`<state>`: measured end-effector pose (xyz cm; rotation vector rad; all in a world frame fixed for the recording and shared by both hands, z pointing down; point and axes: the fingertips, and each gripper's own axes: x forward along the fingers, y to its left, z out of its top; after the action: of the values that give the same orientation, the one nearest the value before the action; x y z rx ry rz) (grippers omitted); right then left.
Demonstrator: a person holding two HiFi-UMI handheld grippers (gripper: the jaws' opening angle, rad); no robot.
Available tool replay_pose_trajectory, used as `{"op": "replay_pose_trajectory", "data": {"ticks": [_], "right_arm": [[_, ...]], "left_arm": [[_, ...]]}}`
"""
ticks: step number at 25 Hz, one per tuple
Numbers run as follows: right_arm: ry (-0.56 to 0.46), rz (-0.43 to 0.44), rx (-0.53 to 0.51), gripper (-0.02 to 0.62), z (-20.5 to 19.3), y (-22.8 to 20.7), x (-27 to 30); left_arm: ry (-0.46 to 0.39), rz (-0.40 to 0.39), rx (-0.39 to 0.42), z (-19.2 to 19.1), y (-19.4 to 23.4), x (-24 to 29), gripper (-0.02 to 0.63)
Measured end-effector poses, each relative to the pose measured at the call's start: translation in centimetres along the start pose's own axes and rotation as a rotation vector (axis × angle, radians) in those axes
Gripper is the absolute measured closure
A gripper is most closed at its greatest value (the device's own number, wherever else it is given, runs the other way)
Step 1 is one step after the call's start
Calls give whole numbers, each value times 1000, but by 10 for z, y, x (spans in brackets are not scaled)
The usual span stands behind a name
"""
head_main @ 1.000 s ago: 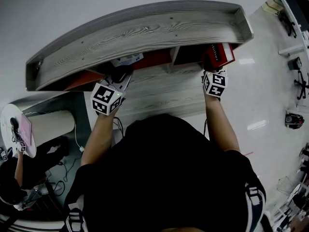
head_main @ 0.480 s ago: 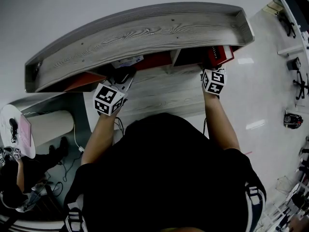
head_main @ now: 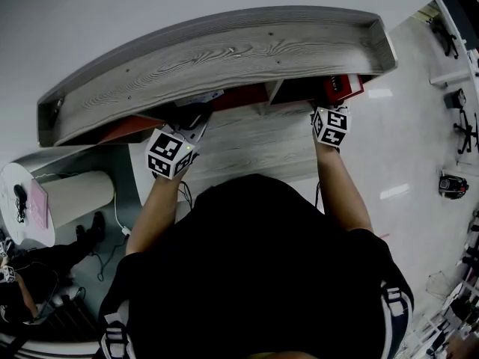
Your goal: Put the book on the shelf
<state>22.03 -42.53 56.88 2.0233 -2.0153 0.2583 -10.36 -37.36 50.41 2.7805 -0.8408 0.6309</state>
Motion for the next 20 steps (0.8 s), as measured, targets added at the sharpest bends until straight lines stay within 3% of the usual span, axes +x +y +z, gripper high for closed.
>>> {"op": "replay_pose_trajectory", "data": {"ticks": [13,20], "right_arm": [[14,56,23,407,-6,5,2],[92,81,40,364,-29,8,5]], "left_arm": [[-6,-20,5,2,-3,6,584],[-2,-12,6,-1,-5,0,584]]}}
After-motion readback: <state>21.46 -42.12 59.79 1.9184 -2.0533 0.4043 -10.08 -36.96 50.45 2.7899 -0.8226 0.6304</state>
